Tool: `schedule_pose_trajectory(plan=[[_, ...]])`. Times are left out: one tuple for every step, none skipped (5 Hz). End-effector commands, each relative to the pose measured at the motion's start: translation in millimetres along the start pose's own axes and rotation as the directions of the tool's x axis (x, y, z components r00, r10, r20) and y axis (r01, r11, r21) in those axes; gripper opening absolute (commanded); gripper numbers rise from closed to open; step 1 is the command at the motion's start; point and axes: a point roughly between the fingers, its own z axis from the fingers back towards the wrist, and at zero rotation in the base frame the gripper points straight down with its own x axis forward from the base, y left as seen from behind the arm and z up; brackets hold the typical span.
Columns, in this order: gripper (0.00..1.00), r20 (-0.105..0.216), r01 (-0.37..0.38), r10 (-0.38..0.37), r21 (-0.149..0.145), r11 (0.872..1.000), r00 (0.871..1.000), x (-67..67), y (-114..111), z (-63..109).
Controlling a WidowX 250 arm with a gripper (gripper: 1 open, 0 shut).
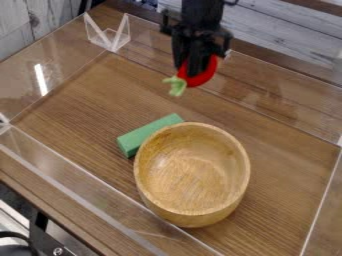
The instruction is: Move the red object to the right side of the table
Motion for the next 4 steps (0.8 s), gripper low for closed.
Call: schedule_pose_trajectory(plan=[[0.0, 0.053, 0.027, -0.027, 0.005, 1.0, 0.998, 16.8, -25, 12.6], [0.0, 0.034, 0.066, -0.066, -0.002, 0.998, 0.997, 24.2, -30, -4.3], [0.0, 0.021, 0.112, -0.111, -0.006, 0.994, 0.994, 31.0, -31, -19.2], [0.0, 0.015, 0.153, -0.153, -0.009, 0.988, 0.988, 36.3, -37, -25.1]])
